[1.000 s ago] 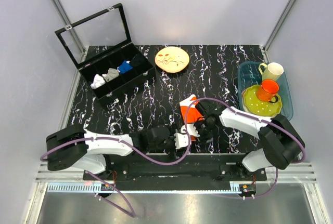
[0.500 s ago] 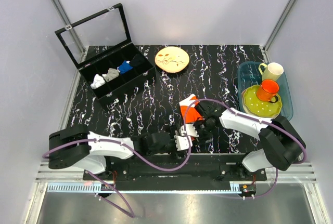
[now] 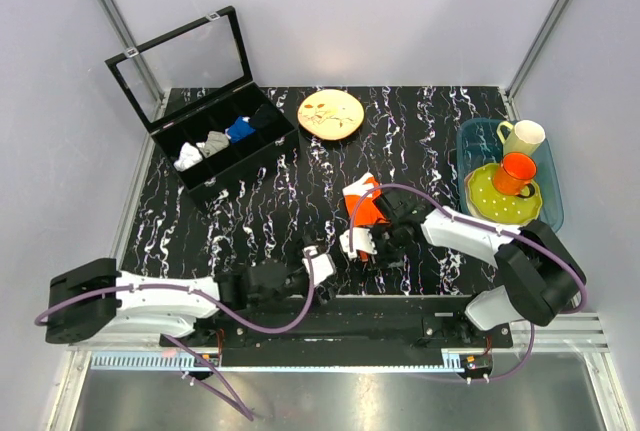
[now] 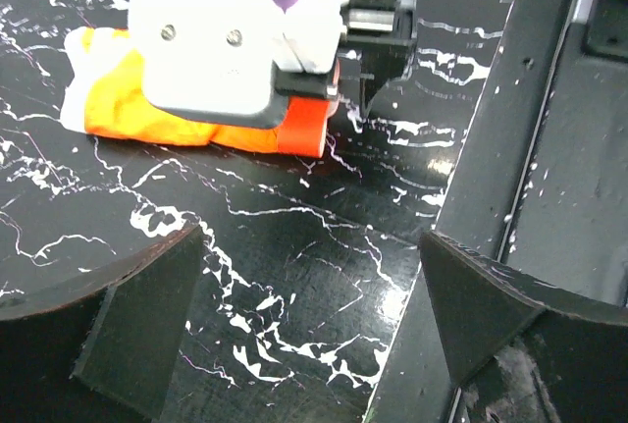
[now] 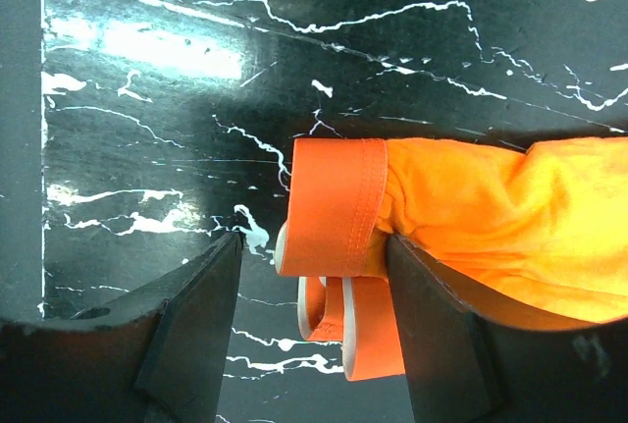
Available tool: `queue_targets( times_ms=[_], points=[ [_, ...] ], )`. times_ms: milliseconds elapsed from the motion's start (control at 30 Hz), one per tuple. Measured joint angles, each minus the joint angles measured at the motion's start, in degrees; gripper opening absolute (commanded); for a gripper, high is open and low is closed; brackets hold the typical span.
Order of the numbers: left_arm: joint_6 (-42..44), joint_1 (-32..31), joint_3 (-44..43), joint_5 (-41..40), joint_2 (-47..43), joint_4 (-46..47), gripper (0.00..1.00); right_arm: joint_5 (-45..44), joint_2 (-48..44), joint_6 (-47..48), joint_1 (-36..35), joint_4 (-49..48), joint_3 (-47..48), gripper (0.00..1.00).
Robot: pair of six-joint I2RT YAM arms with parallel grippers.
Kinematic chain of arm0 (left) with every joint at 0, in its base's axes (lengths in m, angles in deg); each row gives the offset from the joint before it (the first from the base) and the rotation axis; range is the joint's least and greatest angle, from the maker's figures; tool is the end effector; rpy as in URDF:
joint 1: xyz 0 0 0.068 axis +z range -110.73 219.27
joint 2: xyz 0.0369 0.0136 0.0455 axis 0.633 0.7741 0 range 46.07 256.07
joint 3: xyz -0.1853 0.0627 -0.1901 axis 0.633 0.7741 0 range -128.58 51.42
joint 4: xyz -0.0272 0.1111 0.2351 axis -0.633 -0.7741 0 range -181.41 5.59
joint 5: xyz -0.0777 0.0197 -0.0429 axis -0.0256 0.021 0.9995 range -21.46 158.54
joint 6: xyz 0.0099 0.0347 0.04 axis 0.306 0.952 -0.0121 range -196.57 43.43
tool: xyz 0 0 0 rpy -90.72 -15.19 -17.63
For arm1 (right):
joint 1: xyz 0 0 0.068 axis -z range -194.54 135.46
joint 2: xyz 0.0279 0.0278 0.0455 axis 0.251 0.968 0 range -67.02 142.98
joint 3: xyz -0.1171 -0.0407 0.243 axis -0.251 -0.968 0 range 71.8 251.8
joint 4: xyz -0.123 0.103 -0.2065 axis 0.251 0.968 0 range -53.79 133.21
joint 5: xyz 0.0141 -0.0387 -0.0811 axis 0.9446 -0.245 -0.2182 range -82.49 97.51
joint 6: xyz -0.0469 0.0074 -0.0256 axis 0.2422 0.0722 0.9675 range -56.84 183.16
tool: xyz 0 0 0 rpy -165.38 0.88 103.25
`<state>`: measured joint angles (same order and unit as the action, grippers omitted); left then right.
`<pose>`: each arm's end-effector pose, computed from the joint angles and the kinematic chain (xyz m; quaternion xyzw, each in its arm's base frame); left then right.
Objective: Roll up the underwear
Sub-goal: Roll the underwear to the center of the board.
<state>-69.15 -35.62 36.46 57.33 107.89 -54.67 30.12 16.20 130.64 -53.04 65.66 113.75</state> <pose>0.0616 -0.2016 0.1764 0.4833 0.6410 -0.2629 0.5352 0.1854 0.1650 0.1582 -0.7917 0.5557 0.1460 0.2075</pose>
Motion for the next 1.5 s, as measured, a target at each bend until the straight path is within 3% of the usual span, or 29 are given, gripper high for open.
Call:
queue_targets(
  times_ms=[233,700,833,933,967,1267,1500],
  points=[
    [-1.2,0.0,1.9,-0.1,-6.6,0.4,0.99,-0.9,-0.4,-1.0,0.1,-1.2,-0.1,0.66],
    [-1.8,0.0,2.5,-0.1,-7.1,0.1,0.99,-3.7,0.3,-0.9,0.4,-4.0,-0.1,0.65],
    [-1.9,0.0,2.9,0.0,-7.7,0.3,0.99,-4.0,1.6,-0.9,0.5,-4.8,0.9,0.48],
    [-1.9,0.0,3.5,0.5,-7.9,0.3,0.99,-3.8,2.9,-0.4,0.5,-4.0,1.9,0.31],
    [-1.8,0.0,3.5,0.7,-7.9,0.2,0.99,-3.5,3.4,-0.4,0.5,-3.4,2.5,0.21],
    [1.8,-1.2,3.5,6.5,-4.8,1.1,0.99,5.5,12.3,-1.0,1.9,12.7,14.1,0.16],
    [6.1,-2.0,-0.5,9.0,5.3,1.7,0.99,16.9,24.3,-0.9,6.9,29.9,23.5,0.18]
  ],
)
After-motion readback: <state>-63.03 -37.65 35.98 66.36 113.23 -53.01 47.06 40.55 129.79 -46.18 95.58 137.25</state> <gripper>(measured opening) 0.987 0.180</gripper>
